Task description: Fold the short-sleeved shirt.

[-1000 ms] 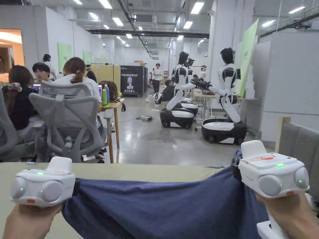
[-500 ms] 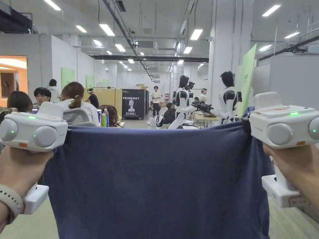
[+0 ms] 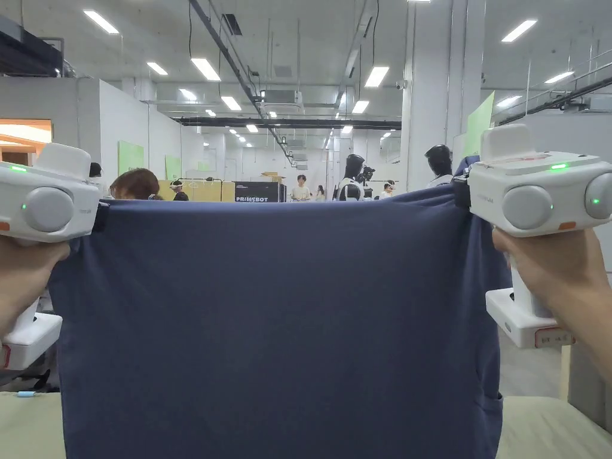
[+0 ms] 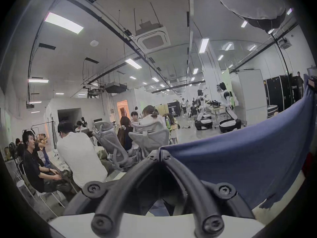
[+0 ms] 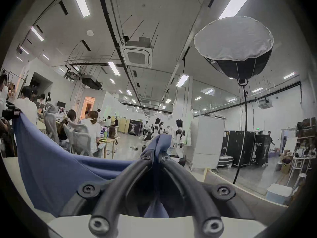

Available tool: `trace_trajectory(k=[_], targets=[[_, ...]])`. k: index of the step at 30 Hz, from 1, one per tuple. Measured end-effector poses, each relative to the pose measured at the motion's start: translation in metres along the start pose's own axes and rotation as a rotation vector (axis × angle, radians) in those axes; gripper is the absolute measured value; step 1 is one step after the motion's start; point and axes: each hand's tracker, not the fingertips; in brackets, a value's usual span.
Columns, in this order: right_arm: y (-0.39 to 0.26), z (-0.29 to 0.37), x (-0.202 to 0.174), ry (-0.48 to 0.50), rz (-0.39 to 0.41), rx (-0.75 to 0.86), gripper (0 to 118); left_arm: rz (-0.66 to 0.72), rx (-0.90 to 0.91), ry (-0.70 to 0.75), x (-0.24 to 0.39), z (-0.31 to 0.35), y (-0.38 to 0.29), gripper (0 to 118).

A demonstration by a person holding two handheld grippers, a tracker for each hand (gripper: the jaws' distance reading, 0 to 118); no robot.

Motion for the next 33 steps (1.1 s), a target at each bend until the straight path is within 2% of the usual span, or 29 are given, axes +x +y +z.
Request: trace_trajectory(k=[3,7,14,20,24,26,28,31,33], targets=[[-0.037,-0.003,-0.006,0.008,0.030,-0.047,4,-0.021,-0.054,-0.016,0.008,-0.013,-0.032,0],[-0.096,-0.011,-0.008,0.015,0.027,-0.138,4,-0.007,-0.149,-0.053,0.023,-0.024,-0.086,0],[-0.126,0.026,0.004,0.049,-0.037,-0.193,4,0.000,-0.192,-0.082,0.030,0.001,-0.124,0],[-0.172,0.107,0.012,0.091,-0.008,-0.293,4,-0.030,-0.249,-0.144,0.033,0.084,-0.178,0],[-0.232,0.177,0.008,0.136,0.099,-0.408,4,0.023,-0.343,-0.207,0.025,0.150,-0.240,0],[-0.271,0.215,0.001,0.173,0.138,-0.498,4,0.012,-0.420,-0.237,0.022,0.180,-0.283,0],[-0.314,0.247,-0.003,0.208,0.103,-0.585,4,0.021,-0.506,-0.263,0.020,0.207,-0.329,0],[-0.380,0.287,-0.015,0.265,0.114,-0.749,4,0.058,-0.640,-0.268,0.021,0.239,-0.397,0],[-0.414,0.307,-0.022,0.304,0.154,-0.838,4,0.052,-0.722,-0.300,0.021,0.255,-0.434,0]])
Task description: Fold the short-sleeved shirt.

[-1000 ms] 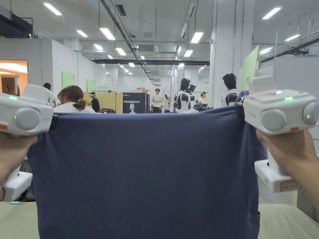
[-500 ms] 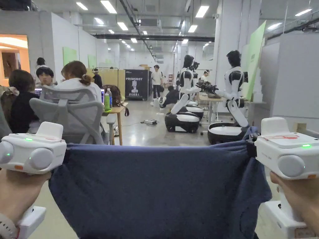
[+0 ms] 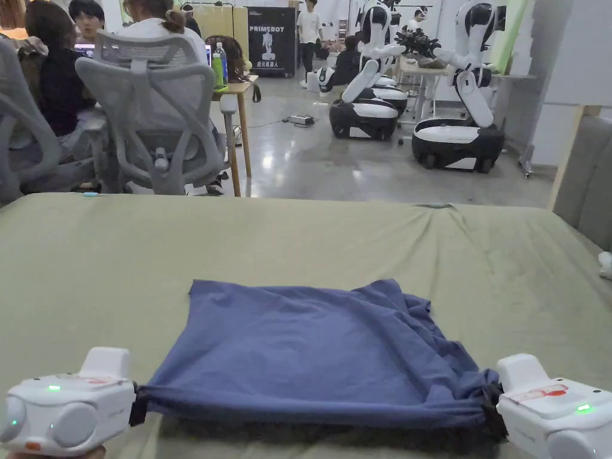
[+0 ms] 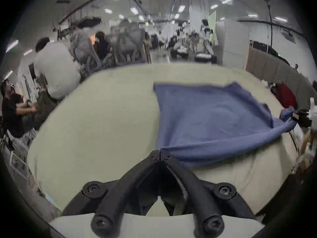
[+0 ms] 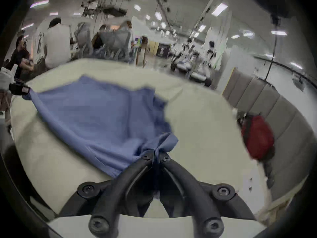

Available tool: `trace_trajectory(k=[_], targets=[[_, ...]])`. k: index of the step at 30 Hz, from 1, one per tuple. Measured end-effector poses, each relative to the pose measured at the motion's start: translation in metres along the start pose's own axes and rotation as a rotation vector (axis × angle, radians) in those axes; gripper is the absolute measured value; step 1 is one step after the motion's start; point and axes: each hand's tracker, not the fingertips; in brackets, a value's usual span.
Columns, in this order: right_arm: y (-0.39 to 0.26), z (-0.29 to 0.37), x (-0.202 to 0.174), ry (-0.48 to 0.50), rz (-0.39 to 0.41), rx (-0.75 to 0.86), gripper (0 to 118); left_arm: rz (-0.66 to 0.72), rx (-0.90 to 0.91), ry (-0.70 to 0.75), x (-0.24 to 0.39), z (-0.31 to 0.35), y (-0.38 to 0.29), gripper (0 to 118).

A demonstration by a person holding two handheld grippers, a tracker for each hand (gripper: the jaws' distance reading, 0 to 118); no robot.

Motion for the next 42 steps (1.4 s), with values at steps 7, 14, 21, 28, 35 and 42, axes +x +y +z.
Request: trace_trajectory(k=[7,14,21,28,35,42], targets=[[-0.015,0.009,-0.002,0.128,-0.154,0.010,70,0.033,0.026,0.051,-0.001,0.003,-0.023,78],[0.023,0.054,-0.072,0.084,-0.173,0.222,116,-0.079,0.306,-0.021,0.077,0.037,0.000,98],[0.021,0.048,-0.108,0.018,-0.210,0.234,0,-0.103,0.285,-0.028,0.097,0.031,-0.007,0],[0.012,0.058,-0.095,0.053,-0.192,0.198,0,0.161,0.032,-0.003,-0.010,0.010,0.012,0],[0.003,0.053,-0.080,0.034,-0.220,0.165,0,0.242,0.001,-0.068,-0.037,0.003,-0.001,110],[-0.004,0.051,-0.060,0.004,-0.247,0.139,0,0.224,-0.140,-0.165,-0.015,-0.031,-0.027,48]])
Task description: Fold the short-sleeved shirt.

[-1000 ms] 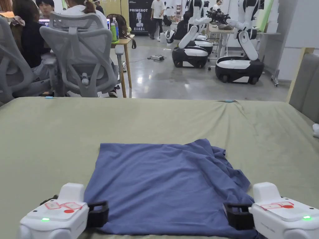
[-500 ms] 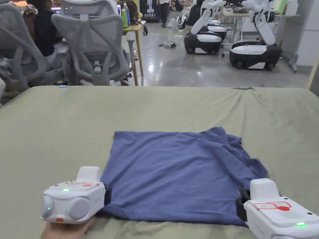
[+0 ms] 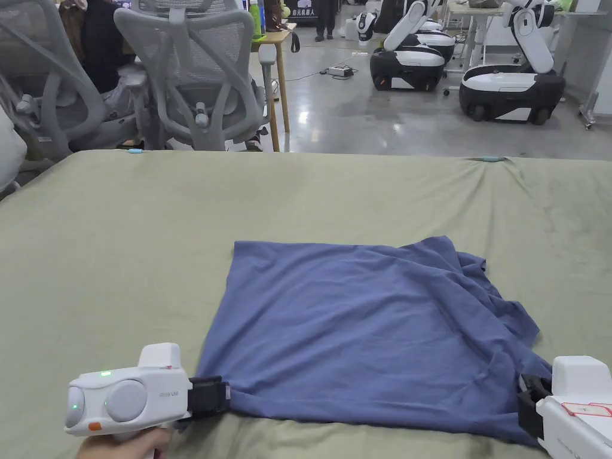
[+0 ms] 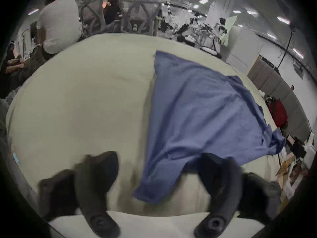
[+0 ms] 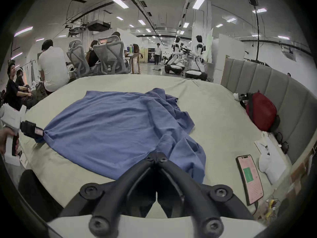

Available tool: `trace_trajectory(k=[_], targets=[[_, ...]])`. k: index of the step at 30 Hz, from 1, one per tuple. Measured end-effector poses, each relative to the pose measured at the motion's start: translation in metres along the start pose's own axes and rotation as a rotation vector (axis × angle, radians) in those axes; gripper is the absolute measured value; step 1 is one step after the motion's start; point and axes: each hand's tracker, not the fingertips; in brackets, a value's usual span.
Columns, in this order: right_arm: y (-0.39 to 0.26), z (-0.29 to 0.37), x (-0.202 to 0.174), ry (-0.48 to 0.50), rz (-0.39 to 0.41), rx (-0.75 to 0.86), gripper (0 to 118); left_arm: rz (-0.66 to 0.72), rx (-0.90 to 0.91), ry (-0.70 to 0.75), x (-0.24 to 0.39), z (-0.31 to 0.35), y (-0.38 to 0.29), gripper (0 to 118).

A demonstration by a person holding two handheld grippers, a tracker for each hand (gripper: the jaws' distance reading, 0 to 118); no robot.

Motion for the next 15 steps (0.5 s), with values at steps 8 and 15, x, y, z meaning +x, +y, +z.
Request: trace_trajectory(k=[8,15], targets=[[-0.007,0.000,0.055,-0.086,-0.015,-0.029,0,-0.081,0.075,0.054,0.017,0.009,0.002,6],[-0.028,-0.026,0.086,0.031,-0.041,-0.058,118,-0.147,0.107,0.087,0.031,0.016,0.004,6]])
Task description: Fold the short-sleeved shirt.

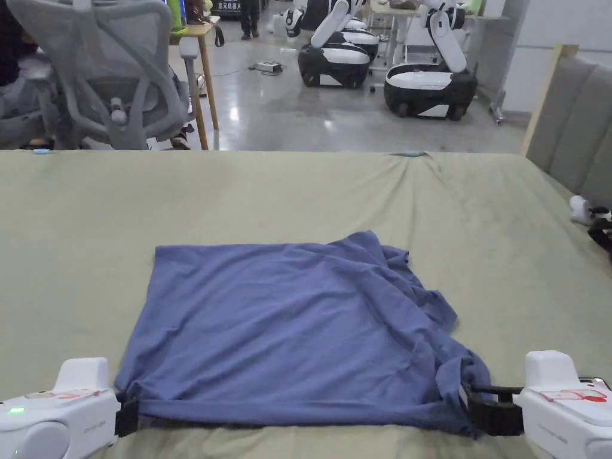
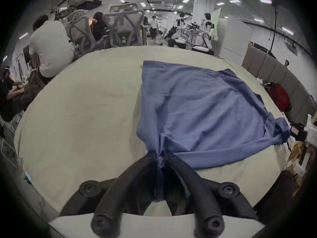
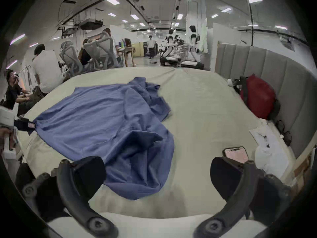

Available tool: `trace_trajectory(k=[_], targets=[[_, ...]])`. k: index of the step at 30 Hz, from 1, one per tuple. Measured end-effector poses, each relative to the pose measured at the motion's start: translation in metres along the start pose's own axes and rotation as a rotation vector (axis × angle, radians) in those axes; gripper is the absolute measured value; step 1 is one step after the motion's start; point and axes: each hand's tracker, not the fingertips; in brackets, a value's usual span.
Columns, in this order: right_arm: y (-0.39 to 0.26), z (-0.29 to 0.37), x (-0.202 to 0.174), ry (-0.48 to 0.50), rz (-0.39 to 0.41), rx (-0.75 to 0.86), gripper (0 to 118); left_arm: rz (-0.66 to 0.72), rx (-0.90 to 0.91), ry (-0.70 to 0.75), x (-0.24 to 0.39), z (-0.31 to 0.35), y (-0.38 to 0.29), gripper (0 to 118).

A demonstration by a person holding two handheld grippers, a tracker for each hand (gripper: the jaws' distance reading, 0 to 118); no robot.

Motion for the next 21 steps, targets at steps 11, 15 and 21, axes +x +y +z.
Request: trace_trajectory(k=[11,15,21], targets=[[-0.002,-0.024,-0.011,0.162,0.084,-0.146,5,0.007,-0.028,0.001,0.007,0.004,-0.005,6],[0.001,-0.012,-0.007,0.121,0.072,-0.103,3,0.005,-0.018,-0.002,0.007,0.010,-0.002,6],[0.034,0.016,-0.003,0.108,-0.009,0.027,2,-0.016,0.043,-0.014,0.009,0.031,0.027,6]])
